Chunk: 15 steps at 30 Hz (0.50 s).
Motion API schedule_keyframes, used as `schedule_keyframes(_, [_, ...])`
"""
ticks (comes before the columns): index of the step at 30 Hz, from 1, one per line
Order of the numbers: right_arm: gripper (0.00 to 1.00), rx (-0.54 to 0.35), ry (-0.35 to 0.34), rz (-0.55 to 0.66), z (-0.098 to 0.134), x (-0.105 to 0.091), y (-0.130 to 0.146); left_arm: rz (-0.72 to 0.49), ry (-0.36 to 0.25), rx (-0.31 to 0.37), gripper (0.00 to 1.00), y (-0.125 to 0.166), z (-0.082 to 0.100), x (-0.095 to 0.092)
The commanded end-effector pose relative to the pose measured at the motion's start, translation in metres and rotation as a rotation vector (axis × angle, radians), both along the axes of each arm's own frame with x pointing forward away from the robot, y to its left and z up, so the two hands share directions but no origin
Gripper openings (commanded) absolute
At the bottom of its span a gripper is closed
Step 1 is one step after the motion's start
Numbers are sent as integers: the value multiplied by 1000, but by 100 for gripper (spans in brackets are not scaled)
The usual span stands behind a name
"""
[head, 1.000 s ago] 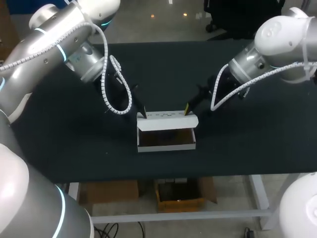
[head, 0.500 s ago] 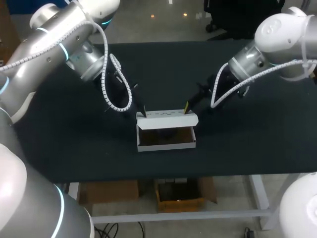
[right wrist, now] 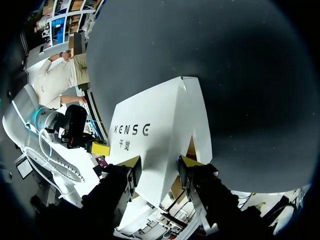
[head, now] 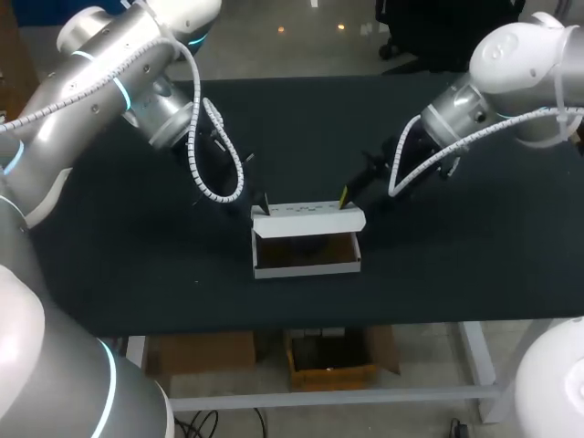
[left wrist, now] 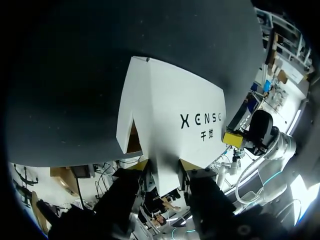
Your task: Assemble the packaging by folding the flat box into shape, placing the metal phone stand inside, and closing the box properly
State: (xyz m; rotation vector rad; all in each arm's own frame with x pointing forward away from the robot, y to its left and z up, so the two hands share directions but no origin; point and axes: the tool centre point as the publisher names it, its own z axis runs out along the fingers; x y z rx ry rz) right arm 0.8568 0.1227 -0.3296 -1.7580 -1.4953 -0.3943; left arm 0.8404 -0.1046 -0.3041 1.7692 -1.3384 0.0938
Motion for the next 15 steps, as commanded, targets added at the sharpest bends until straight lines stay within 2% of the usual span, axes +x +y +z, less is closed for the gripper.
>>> schedule_keyframes(1, [46,7,7,3,0,1,3,-17,26,-11,35,-5,-4,7])
schedule_keyframes(15, [46,12,23,-11,1,-4,0,-27,56,-21,36,-5,-3,5])
